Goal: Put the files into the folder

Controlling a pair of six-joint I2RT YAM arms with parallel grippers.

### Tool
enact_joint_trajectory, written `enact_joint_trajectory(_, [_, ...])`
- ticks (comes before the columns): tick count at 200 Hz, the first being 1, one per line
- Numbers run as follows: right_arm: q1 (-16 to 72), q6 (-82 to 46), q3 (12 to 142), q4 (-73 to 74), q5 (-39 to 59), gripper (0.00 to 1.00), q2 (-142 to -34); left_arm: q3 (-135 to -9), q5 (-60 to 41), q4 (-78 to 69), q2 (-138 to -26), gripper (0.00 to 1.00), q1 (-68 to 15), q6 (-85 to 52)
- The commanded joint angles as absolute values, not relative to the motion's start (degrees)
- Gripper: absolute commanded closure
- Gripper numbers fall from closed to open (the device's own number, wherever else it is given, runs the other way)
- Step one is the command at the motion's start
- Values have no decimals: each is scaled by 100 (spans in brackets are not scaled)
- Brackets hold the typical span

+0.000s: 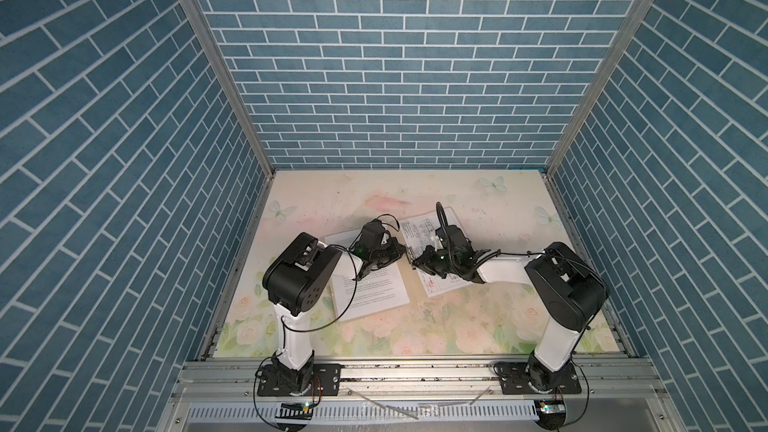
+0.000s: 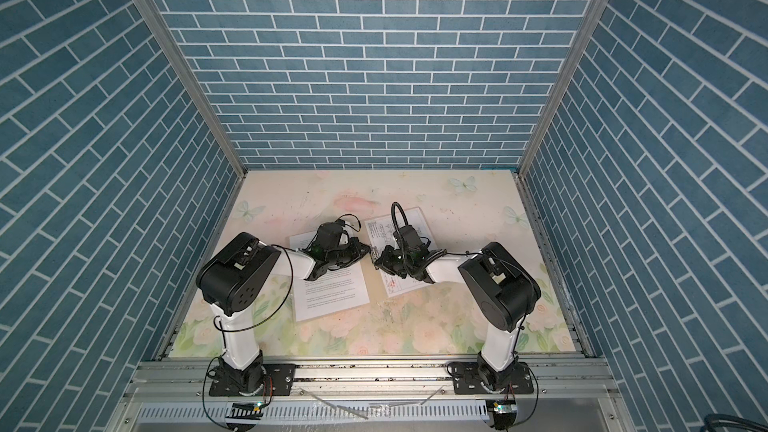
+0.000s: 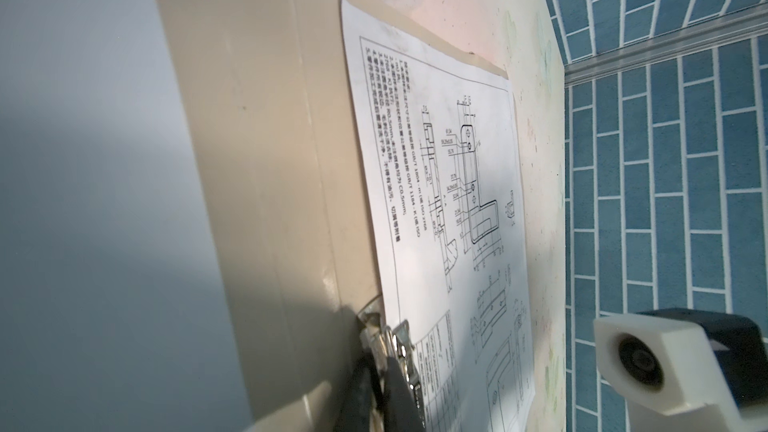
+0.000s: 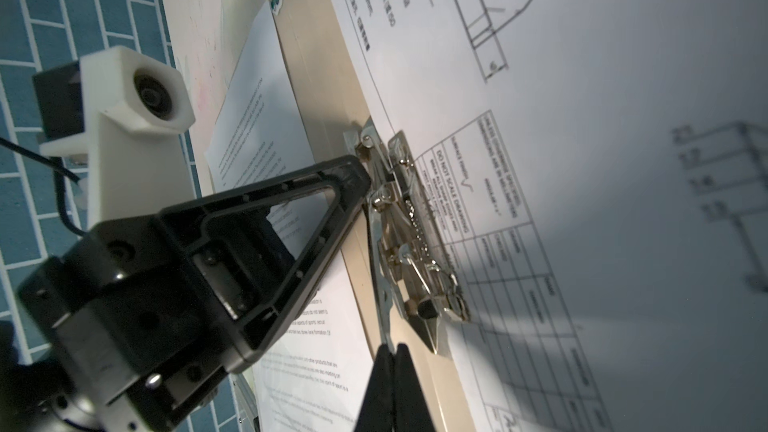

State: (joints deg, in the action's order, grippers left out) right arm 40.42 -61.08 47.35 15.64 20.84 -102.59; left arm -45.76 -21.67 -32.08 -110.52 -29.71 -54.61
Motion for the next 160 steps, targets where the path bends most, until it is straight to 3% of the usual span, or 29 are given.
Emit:
enact_joint_trajectory(1, [3895,-5718,4403,505,1201,100,-10673,-4474,-2067,-2388,-11366,89,-2963,-5301])
enact_joint_trajectory(160, [3578,-5270,4188,214,596,100,-10911,-4590,-2412,-2566,-11577,89,-2931,-5189])
